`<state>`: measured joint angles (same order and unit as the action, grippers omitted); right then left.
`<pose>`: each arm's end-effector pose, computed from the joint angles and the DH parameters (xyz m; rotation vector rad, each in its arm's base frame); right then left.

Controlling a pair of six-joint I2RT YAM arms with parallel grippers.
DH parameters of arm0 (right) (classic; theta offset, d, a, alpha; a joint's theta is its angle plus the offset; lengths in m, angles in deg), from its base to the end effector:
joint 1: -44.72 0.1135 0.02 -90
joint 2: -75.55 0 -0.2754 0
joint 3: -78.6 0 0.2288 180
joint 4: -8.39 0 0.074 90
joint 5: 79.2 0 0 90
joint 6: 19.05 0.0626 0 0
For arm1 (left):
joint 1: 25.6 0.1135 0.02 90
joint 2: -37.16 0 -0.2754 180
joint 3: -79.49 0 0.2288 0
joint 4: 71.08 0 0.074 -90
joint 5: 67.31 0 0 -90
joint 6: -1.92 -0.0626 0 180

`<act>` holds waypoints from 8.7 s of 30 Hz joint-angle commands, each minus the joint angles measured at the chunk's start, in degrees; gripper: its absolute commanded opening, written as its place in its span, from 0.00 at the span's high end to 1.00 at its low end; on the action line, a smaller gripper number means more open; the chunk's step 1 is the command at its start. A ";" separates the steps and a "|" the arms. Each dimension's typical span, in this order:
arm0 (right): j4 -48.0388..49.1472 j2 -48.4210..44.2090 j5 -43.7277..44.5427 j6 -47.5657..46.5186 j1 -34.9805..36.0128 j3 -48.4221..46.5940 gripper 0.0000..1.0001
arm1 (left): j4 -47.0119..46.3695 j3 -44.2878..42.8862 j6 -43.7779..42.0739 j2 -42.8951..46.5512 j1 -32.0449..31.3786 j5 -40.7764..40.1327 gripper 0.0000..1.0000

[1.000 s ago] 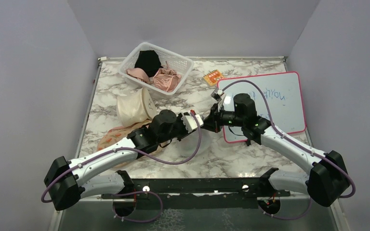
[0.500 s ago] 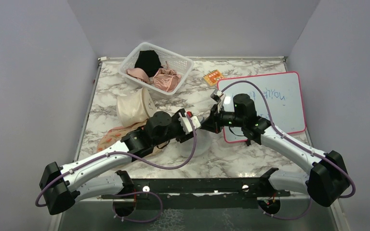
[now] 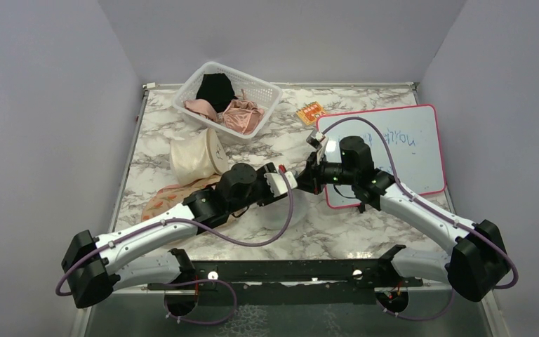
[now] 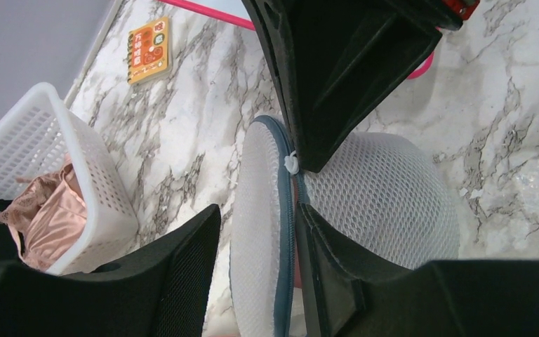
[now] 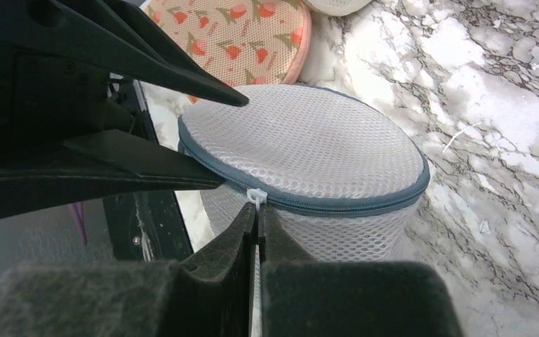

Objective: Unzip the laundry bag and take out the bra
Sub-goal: Unzip the laundry bag at the center of the board.

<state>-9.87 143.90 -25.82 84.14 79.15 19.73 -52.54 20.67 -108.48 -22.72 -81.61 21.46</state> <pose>0.1884 0.1744 0.2740 -0.8051 2.0006 1.1558 0.1349 -0.1976 0.3017 1.1840 1.5279 -0.3972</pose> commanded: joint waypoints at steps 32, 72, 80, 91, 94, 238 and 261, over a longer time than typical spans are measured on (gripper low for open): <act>-9.09 0.65 19.02 -3.26 0.81 -4.70 0.99 | -4.37 2.86 -3.93 0.51 -0.66 1.71 1.00; -11.36 -0.59 4.55 -6.62 -1.14 -4.49 0.99 | 4.15 -0.72 13.96 -3.45 -2.61 -10.26 0.52; -11.39 0.20 3.81 -7.58 -1.17 -5.52 0.99 | 9.35 -7.36 14.72 -8.23 -2.61 -12.40 0.52; -11.69 0.51 3.06 -7.68 -1.13 -6.66 0.99 | 11.02 -12.32 13.49 -11.25 -2.61 -11.93 0.42; -11.10 0.20 2.60 -7.33 -1.13 -6.46 0.99 | 10.98 -12.72 13.01 -11.58 -2.70 -12.38 0.44; -2.49 11.91 -5.45 -6.27 -2.44 -11.33 0.99 | 12.93 -8.45 -5.59 4.68 -4.95 -7.23 1.00; 13.15 18.10 -13.62 -9.61 -2.63 -11.49 0.99 | 4.74 -6.46 -7.58 11.73 -5.16 -10.01 1.00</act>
<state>0.05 163.62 -39.40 73.82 76.86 7.62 -42.75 13.59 -116.81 -13.21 -86.48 14.37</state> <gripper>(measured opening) 0.009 0.008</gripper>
